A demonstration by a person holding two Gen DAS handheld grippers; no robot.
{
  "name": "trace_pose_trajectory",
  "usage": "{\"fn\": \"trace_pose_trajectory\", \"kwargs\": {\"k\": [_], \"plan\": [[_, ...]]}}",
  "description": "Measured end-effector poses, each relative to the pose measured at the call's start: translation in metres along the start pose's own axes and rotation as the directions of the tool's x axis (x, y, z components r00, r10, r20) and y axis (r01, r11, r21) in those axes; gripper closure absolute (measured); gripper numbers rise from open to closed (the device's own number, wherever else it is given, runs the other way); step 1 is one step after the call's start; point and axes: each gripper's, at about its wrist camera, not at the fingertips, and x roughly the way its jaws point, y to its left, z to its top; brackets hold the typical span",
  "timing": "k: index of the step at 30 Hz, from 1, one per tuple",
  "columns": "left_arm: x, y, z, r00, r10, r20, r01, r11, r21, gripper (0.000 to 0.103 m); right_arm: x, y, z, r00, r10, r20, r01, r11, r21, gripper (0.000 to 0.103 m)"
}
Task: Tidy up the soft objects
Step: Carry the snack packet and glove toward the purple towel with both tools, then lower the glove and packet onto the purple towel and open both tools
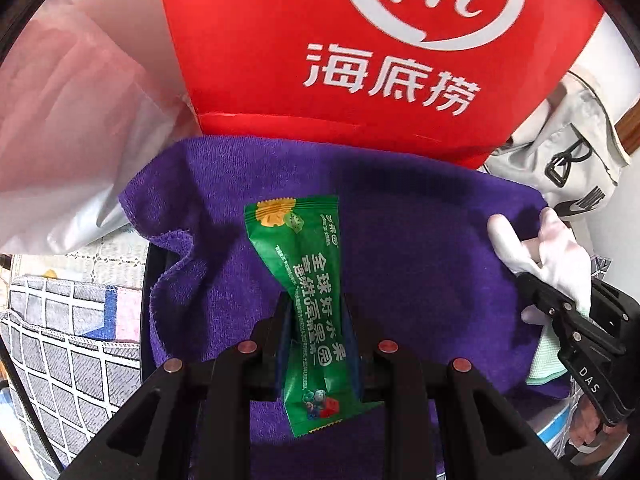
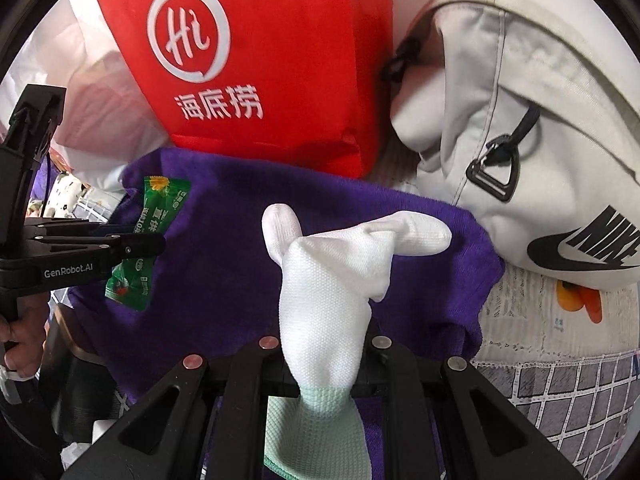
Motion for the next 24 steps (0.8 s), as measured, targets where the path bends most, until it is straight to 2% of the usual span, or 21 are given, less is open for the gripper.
{"fn": "trace_pose_trajectory", "kwargs": {"k": [7,17,24], "plan": [[0.017,-0.009,0.0,0.999,0.001,-0.049,-0.001,1.0,0.011,0.08,0.015,0.003,-0.001,0.999,-0.013,-0.035,0.012,1.0,-0.01,0.089],[0.022,-0.007,0.004,0.999,0.008,-0.044,-0.007,1.0,0.013,0.077,0.026,0.004,0.001,0.998,-0.02,-0.054,0.02,1.0,0.0,0.088],[0.02,-0.003,0.005,0.999,0.01,-0.044,-0.009,1.0,0.016,0.077,0.029,0.006,0.0,0.998,-0.015,-0.061,0.015,1.0,0.0,0.081]]}}
